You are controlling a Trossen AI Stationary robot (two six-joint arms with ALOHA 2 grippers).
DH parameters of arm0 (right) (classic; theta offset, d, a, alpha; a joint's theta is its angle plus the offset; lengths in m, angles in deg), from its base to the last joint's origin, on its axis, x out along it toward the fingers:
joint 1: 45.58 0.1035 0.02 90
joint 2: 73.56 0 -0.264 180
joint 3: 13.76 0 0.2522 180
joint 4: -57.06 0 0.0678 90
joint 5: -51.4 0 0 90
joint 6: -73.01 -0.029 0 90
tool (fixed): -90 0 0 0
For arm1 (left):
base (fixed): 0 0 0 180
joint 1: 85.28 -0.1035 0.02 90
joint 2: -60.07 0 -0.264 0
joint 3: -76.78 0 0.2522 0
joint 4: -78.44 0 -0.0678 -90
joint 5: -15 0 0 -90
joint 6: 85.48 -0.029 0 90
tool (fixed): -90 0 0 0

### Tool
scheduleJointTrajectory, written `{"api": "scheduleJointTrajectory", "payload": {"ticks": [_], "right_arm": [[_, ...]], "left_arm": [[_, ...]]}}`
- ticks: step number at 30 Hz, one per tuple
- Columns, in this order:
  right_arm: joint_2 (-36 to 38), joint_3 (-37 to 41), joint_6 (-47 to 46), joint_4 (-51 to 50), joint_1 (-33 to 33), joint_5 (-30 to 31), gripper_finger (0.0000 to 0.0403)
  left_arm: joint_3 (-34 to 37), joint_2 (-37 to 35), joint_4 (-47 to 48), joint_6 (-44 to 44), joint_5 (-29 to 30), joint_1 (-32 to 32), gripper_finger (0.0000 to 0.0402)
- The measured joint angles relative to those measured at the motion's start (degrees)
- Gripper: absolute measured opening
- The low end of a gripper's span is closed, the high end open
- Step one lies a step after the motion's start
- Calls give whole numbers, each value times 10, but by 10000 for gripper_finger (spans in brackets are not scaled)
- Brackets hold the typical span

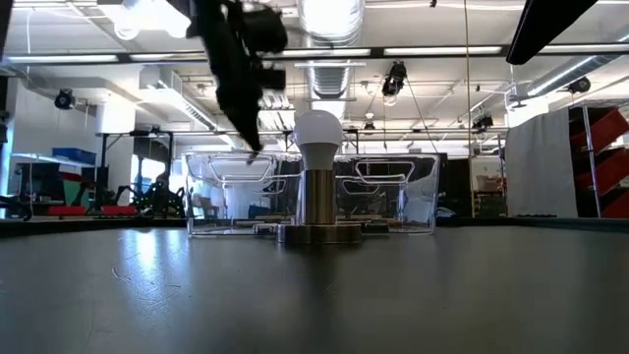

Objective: Sort batteries
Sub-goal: Put the white battery into the left transparent bin

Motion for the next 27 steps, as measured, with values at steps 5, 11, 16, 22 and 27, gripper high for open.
{"api": "scheduleJointTrajectory", "payload": {"ticks": [5,11,16,22,27], "right_arm": [[0,2,2,-23,-6,0,199],[0,3,2,-30,-16,0,199],[0,3,-4,-29,-15,-1,199],[0,9,-9,-28,-15,-1,199],[0,13,-10,-27,-15,-4,199]], "left_arm": [[-16,73,31,14,-13,-5,6],[-41,142,43,20,-34,-12,6],[-46,175,39,24,-31,-19,6],[-46,209,36,24,-32,-19,8],[-46,221,34,24,-31,-19,19]]}}
